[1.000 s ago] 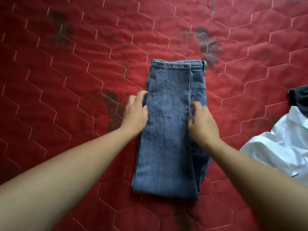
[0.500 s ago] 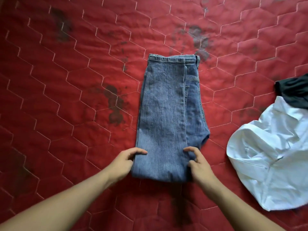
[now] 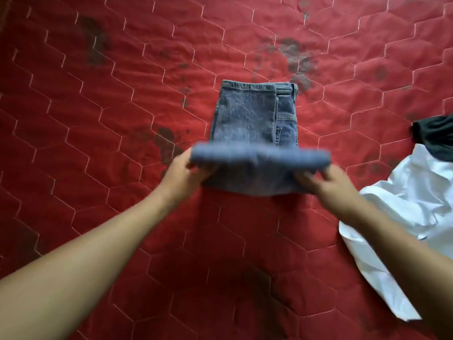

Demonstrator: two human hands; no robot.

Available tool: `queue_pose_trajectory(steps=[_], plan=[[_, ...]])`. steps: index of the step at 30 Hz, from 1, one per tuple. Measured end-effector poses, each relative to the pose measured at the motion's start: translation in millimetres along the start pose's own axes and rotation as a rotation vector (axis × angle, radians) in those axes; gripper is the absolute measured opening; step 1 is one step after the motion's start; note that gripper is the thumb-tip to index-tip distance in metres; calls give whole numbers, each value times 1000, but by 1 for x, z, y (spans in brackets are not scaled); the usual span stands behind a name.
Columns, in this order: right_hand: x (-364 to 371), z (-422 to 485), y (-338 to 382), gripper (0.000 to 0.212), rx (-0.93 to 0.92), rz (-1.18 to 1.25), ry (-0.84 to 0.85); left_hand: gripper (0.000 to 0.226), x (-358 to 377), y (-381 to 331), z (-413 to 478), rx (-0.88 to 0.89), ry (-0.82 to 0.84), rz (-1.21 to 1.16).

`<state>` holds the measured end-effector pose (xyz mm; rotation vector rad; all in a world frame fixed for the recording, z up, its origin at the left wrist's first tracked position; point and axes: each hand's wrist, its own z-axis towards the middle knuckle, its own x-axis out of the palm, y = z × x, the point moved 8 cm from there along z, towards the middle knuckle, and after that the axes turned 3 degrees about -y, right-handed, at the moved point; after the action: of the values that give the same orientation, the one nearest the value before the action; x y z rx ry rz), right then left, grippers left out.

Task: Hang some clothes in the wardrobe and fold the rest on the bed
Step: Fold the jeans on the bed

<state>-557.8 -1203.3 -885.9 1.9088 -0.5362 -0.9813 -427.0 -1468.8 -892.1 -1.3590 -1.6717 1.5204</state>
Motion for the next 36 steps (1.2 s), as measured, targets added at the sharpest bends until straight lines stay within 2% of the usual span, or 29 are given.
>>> queue_pose_trajectory(steps=[1,3,4,6,8,10,13,16,17,19,23,26,28,29,32,34,36], plan=[[-3,13,0,14,53,144,-1,14,4,0,12,-69,-5,-186],[-5,37,-6,29,132,307,16,23,15,8,32,-176,34,-358],[2,45,-15,31,198,356,69,26,21,18,35,-243,75,-316],[25,43,-39,28,358,354,225,25,28,49,25,-349,144,-74],[45,27,-74,30,534,233,357,24,31,78,15,-381,188,101],[54,13,-97,30,639,187,386,20,26,92,6,-380,193,146],[61,-5,-112,26,690,190,364,15,26,103,-9,-417,237,162],[70,-36,-120,12,684,106,390,15,30,113,-44,-496,271,133],[74,-48,-118,8,700,141,412,16,29,112,-55,-483,266,128],[76,-62,-107,14,709,256,431,16,22,99,-63,-417,216,112],[42,-30,-57,18,534,373,339,19,3,47,-37,-262,52,22],[14,16,-25,21,392,291,268,19,0,19,11,-197,-13,69],[4,45,-24,25,340,134,152,19,1,15,43,-169,-47,177],[2,56,-29,34,325,-6,101,28,3,18,56,-192,-65,229],[9,66,-37,77,230,-501,-15,77,4,30,67,-288,-187,404],[16,60,-21,79,21,-738,-147,81,12,17,59,-82,-241,602],[41,46,-8,77,-219,-916,-182,76,45,5,38,260,-131,896]])
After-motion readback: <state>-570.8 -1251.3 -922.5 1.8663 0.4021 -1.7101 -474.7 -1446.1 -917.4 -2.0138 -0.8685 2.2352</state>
